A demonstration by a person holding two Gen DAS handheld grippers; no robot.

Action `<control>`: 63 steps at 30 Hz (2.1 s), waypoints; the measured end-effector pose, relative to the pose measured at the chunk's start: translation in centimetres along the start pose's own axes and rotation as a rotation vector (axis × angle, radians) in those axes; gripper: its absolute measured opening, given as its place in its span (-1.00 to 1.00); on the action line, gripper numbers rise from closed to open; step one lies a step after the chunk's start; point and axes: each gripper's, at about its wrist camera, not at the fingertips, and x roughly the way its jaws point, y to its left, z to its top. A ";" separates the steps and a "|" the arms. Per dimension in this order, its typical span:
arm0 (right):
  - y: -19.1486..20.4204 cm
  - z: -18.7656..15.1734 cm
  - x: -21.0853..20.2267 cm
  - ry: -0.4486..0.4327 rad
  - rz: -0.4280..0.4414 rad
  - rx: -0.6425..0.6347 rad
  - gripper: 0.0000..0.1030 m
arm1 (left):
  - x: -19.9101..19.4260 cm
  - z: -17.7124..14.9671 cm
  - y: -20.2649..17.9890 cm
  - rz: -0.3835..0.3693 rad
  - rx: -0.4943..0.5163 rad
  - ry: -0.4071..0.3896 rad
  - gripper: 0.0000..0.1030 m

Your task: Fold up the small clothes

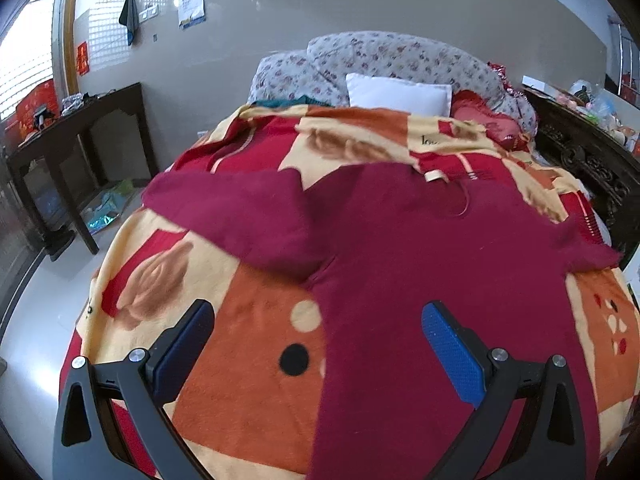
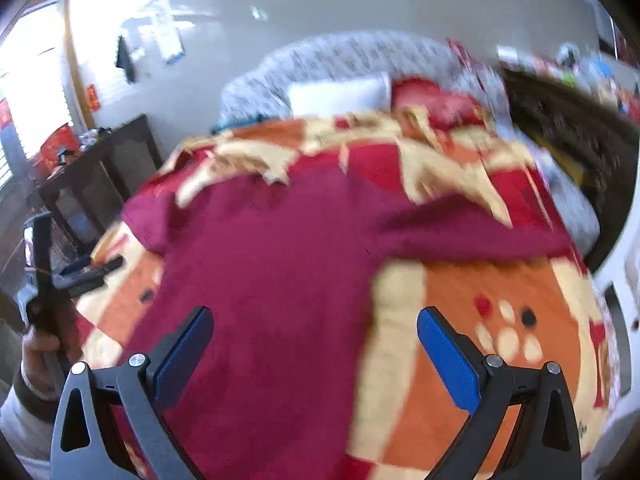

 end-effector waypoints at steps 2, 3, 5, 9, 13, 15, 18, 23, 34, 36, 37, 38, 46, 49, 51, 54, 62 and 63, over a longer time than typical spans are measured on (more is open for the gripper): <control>2.0 0.6 0.1 -0.069 -0.095 0.009 1.00 | -0.4 0.0 -0.3 0.000 -0.015 -0.014 1.00; 2.5 1.1 0.6 -0.079 -0.112 0.017 1.00 | -0.6 0.2 -0.3 -0.004 -0.023 -0.020 1.00; 3.4 1.9 2.3 -0.062 -0.087 0.061 1.00 | -0.9 0.6 -0.3 -0.008 -0.033 -0.030 1.00; 4.2 2.1 6.1 0.003 -0.053 0.131 1.00 | -0.7 0.8 -0.3 -0.006 -0.025 -0.029 1.00; 5.4 1.7 8.2 0.016 -0.093 0.107 1.00 | 0.4 0.5 -0.6 0.006 0.002 -0.025 1.00; 5.7 1.8 9.0 0.020 -0.108 0.097 1.00 | 1.0 0.6 -0.6 0.003 -0.003 -0.015 1.00; 6.2 1.9 10.2 0.017 -0.116 0.074 1.00 | 2.0 0.6 -0.5 0.000 -0.024 -0.001 1.00; 6.6 1.7 12.0 0.031 -0.128 0.049 1.00 | 3.7 0.5 -0.7 -0.004 -0.025 0.017 1.00; 5.5 0.7 13.9 0.072 -0.117 0.077 1.00 | 5.7 0.1 -2.1 -0.009 -0.004 0.046 1.00; 5.2 0.6 13.8 0.065 -0.118 0.086 1.00 | 6.0 0.1 -2.3 -0.013 0.000 0.055 1.00; 5.2 0.6 13.8 0.062 -0.116 0.091 1.00 | 6.1 0.1 -2.4 -0.014 0.002 0.058 1.00; 5.1 0.6 13.7 0.060 -0.113 0.096 1.00 | 6.1 0.1 -2.5 -0.014 0.003 0.058 1.00; 5.1 0.6 13.9 0.069 -0.124 0.096 1.00 | 6.3 0.0 -2.8 -0.019 -0.013 0.062 1.00; 4.9 0.6 14.0 0.065 -0.127 0.100 1.00 | 6.3 0.0 -3.0 -0.006 -0.004 0.060 1.00; 4.8 0.5 14.1 0.069 -0.126 0.108 1.00 | 6.4 0.0 -3.0 0.002 0.000 0.060 1.00; 4.6 0.4 14.4 0.079 -0.118 0.117 1.00 | 6.6 0.0 -2.9 0.001 -0.002 0.064 1.00; 5.0 0.5 14.6 0.072 -0.131 0.100 1.00 | 6.7 0.1 -2.9 0.000 -0.005 0.062 1.00; 5.1 0.5 14.6 0.072 -0.132 0.098 1.00 | 6.7 0.1 -2.9 0.001 -0.004 0.061 1.00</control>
